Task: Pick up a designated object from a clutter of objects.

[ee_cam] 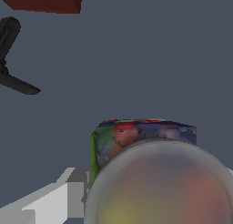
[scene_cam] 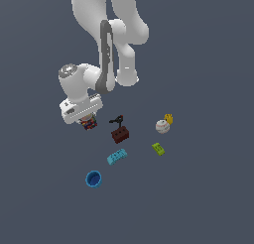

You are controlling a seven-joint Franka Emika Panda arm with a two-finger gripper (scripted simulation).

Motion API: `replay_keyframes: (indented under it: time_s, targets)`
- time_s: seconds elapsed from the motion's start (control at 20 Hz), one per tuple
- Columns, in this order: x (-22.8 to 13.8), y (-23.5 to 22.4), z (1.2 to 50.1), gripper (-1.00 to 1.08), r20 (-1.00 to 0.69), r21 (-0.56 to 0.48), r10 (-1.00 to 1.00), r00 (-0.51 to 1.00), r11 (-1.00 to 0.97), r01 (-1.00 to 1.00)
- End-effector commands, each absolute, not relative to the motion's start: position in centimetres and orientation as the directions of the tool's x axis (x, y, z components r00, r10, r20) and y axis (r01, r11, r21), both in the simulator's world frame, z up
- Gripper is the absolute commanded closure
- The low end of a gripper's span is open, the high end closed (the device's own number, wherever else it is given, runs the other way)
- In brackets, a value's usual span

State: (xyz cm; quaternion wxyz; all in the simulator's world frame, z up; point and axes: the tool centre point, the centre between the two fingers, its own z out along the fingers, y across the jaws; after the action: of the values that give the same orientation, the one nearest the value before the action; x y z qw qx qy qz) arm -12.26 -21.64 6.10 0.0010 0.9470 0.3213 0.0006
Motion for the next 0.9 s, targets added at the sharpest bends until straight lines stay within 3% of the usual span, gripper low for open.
replay_keyframes:
  time_s: [0.0, 0.45, 0.85]
  targets:
    - [-12.3, -21.5, 6.0, 1.08, -0.001, 0.0, 0.609, 0.793, -0.793, 0.609]
    - [-12.1, -21.6, 7.3, 1.08, 0.001, 0.002, 0.609, 0.793, -0.793, 0.609]
    - [-11.5, -21.4, 11.6, 1.08, 0.0, 0.002, 0.608, 0.794, -0.794, 0.608]
